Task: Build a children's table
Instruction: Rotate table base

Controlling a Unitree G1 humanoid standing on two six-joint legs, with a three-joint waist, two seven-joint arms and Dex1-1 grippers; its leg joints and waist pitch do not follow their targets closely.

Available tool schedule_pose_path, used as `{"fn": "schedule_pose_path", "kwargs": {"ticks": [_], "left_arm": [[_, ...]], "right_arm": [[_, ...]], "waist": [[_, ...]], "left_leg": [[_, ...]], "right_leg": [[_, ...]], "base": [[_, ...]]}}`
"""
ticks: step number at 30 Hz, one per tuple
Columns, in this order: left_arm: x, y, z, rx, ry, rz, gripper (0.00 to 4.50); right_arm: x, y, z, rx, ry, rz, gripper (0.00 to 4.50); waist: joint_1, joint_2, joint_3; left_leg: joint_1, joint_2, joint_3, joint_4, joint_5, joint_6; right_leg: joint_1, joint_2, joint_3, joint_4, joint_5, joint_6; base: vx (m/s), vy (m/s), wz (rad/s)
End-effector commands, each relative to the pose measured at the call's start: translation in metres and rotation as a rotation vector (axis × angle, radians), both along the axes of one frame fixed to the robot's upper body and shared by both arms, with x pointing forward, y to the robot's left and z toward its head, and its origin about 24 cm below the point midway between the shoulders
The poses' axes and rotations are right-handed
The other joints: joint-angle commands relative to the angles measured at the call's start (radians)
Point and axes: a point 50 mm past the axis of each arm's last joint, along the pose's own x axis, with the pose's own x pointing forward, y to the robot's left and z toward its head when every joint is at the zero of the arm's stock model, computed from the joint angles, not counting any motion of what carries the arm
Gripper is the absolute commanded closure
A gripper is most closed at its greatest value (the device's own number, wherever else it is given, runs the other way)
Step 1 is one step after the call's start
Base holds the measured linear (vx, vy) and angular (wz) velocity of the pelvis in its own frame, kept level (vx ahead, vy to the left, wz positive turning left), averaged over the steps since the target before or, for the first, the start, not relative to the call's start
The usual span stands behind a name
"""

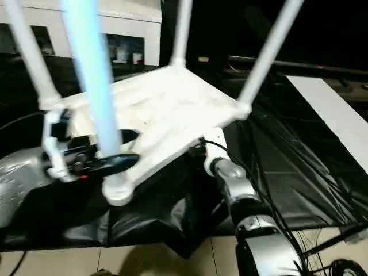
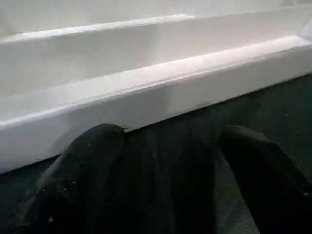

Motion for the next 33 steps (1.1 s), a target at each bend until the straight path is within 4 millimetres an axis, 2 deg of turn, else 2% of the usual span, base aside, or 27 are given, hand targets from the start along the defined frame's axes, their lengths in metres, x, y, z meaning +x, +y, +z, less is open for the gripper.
{"fn": "schedule_pose_path", "kwargs": {"ticks": [1, 2, 3, 9, 15, 21, 23, 28, 33], "left_arm": [[0.001, -0.023, 0.003, 0.001, -0.034, -0.088, 0.03], [0.001, -0.023, 0.003, 0.001, -0.034, -0.09, 0.03], [0.002, -0.033, 0.003, -0.006, -0.033, -0.123, 0.03], [0.007, -0.054, 0.006, -0.036, -0.048, -0.161, 0.03], [0.01, -0.072, 0.005, -0.043, -0.061, -0.187, 0.03], [0.014, -0.086, 0.001, -0.033, -0.091, -0.169, 0.03], [0.021, -0.091, -0.001, -0.014, -0.118, -0.115, 0.03], [0.038, -0.088, -0.003, 0.041, -0.171, 0.031, 0.03], [0.056, -0.073, -0.007, 0.117, -0.201, 0.184, 0.03]], "right_arm": [[0.005, 0.021, 0.012, 0.008, -0.042, 0.1, 0.59], [0.005, 0.021, 0.012, 0.008, -0.042, 0.102, 0.59], [0.005, 0.03, 0.014, 0.019, -0.045, 0.146, 0.59], [0.002, 0.05, 0.017, 0.022, -0.056, 0.264, 0.59], [0.002, 0.056, 0.02, 0.063, -0.059, 0.306, 0.59], [0.0, 0.063, 0.023, 0.081, -0.07, 0.38, 0.59], [0.0, 0.063, 0.023, 0.077, -0.073, 0.379, 0.59], [0.004, 0.054, 0.023, 0.05, -0.082, 0.313, 0.59], [0.011, 0.038, 0.026, 0.027, -0.104, 0.223, 0.59]], "waist": [[0.0, 0.029, -0.057], [-0.002, 0.026, -0.057], [-0.005, 0.028, -0.059], [-0.021, 0.026, -0.061], [-0.022, 0.026, -0.062], [-0.023, 0.027, -0.061], [-0.022, 0.027, -0.059], [-0.021, 0.027, -0.062], [-0.019, 0.03, -0.06]], "left_leg": [[0.027, 0.022, -0.016, -0.082, -0.342, -0.101], [0.025, 0.021, -0.015, -0.082, -0.34, -0.099], [0.023, 0.02, -0.016, -0.082, -0.331, -0.098], [0.018, 0.02, -0.016, -0.079, -0.288, -0.079], [0.021, 0.021, -0.014, -0.077, -0.275, -0.063], [0.021, 0.024, -0.016, -0.079, -0.3, -0.06], [0.023, 0.024, -0.015, -0.079, -0.304, -0.054], [0.022, 0.025, -0.017, -0.079, -0.294, -0.051], [0.024, 0.024, -0.016, -0.077, -0.294, -0.049]], "right_leg": [[0.029, -0.051, 0.036, -0.074, -0.283, -0.143], [0.03, -0.05, 0.036, -0.074, -0.281, -0.144], [0.032, -0.049, 0.035, -0.072, -0.267, -0.147], [0.038, -0.049, 0.034, -0.067, -0.203, -0.174], [0.04, -0.048, 0.034, -0.066, -0.164, -0.196], [0.041, -0.051, 0.034, -0.07, -0.196, -0.197], [0.038, -0.05, 0.034, -0.073, -0.2, -0.2], [0.04, -0.052, 0.034, -0.072, -0.194, -0.198], [0.038, -0.052, 0.034, -0.071, -0.186, -0.205]], "base": [[0.0, 0.0, 0.0], [0.0, 0.0, 0.0], [0.0, 0.0, 0.0], [0.0, 0.0, 0.0], [0.0, 0.0, 0.0], [0.0, 0.0, 0.0], [0.0, 0.0, 0.0], [0.0, 0.0, 0.0], [0.0, 0.0, 0.0]]}}
